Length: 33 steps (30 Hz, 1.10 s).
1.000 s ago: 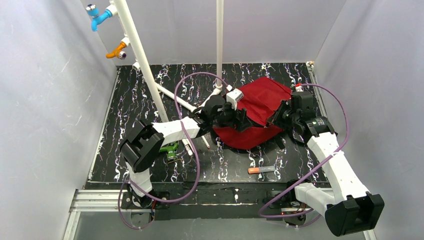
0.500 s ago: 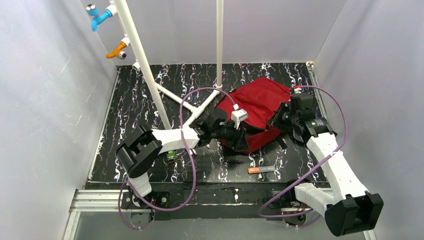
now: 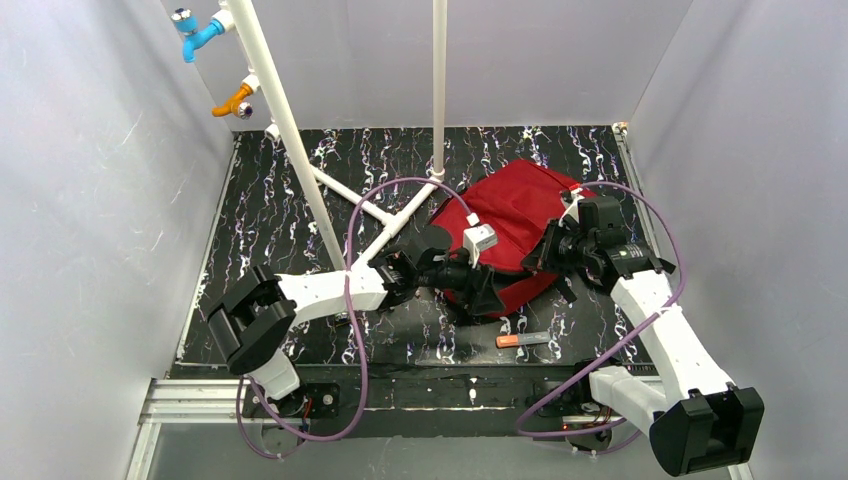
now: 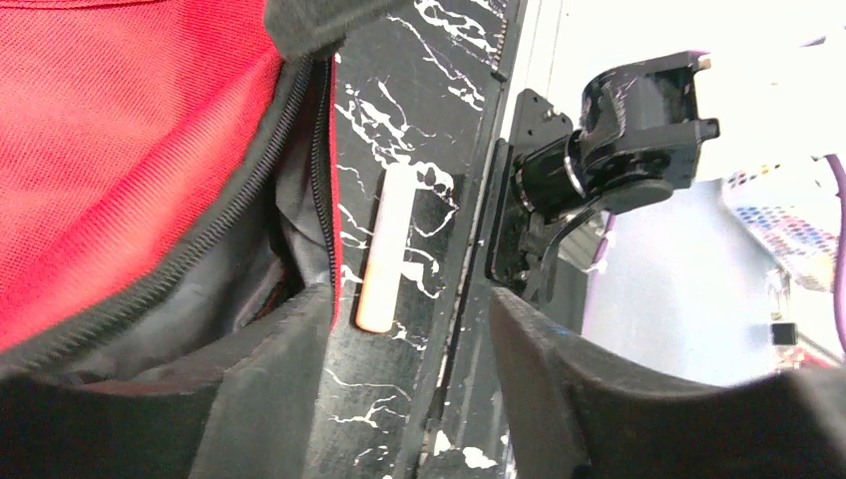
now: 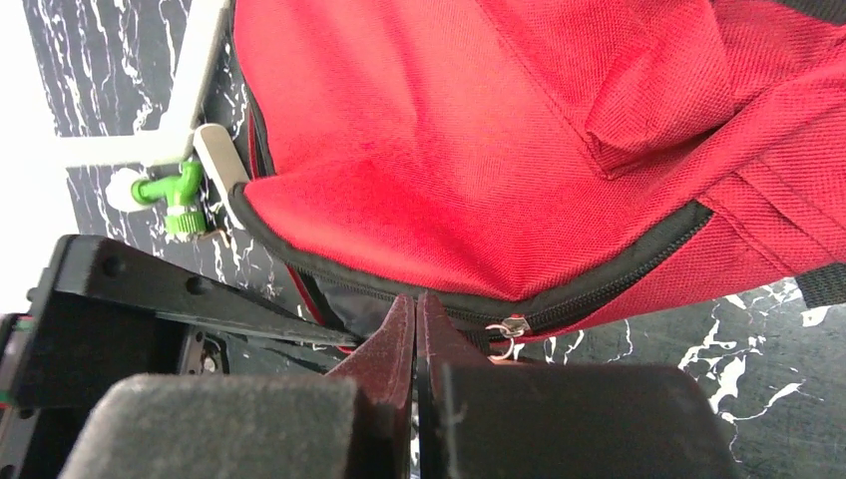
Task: Pack the student bag
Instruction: Zip the student bag at the center of the board.
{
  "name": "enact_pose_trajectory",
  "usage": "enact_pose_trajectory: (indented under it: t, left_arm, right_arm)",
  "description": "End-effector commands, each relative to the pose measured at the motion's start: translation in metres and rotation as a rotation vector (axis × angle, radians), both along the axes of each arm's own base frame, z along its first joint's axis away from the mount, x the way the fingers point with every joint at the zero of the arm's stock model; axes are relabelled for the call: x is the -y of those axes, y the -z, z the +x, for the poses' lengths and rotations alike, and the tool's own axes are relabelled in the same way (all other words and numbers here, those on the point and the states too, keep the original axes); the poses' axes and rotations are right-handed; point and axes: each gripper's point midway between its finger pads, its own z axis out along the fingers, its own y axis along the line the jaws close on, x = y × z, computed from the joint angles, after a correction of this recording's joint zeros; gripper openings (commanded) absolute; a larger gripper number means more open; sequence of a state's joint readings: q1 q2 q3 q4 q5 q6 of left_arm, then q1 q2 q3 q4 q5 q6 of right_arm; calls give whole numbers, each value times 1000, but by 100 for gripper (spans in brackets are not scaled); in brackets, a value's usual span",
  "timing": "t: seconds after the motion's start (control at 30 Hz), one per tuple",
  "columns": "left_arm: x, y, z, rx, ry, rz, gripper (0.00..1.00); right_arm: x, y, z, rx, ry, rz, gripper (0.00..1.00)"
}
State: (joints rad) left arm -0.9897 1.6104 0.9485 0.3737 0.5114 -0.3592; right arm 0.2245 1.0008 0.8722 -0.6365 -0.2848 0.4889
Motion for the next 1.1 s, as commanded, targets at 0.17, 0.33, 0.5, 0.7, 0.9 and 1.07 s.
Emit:
enact_pose_trajectory:
  t: [0.17,0.33,0.5,0.7,0.9,1.07]
  left_arm:
    - [16,-71,-6,290,-16,-114,50]
    - [24,-60,29,251,-207,-31,51]
    - [23,-59,42,224,-272,-1,64]
    - [44,-16,26,7,-146,268,52]
    - [65,-8,25,-185,-218,261,46]
    - [66,4,32,-185,-255,299,36]
  right_arm:
    - [-14,0,-21,-40,-58,96,6]
    - [-18,2,-19,-60,-27,137,24]
    - [32,-29,12,11,47,-191,68]
    - [95,-24,19,-39,301,-422,85]
    - [70,-2,16,-52,314,-258,85]
    - [63,9,11,-106,292,-230,85]
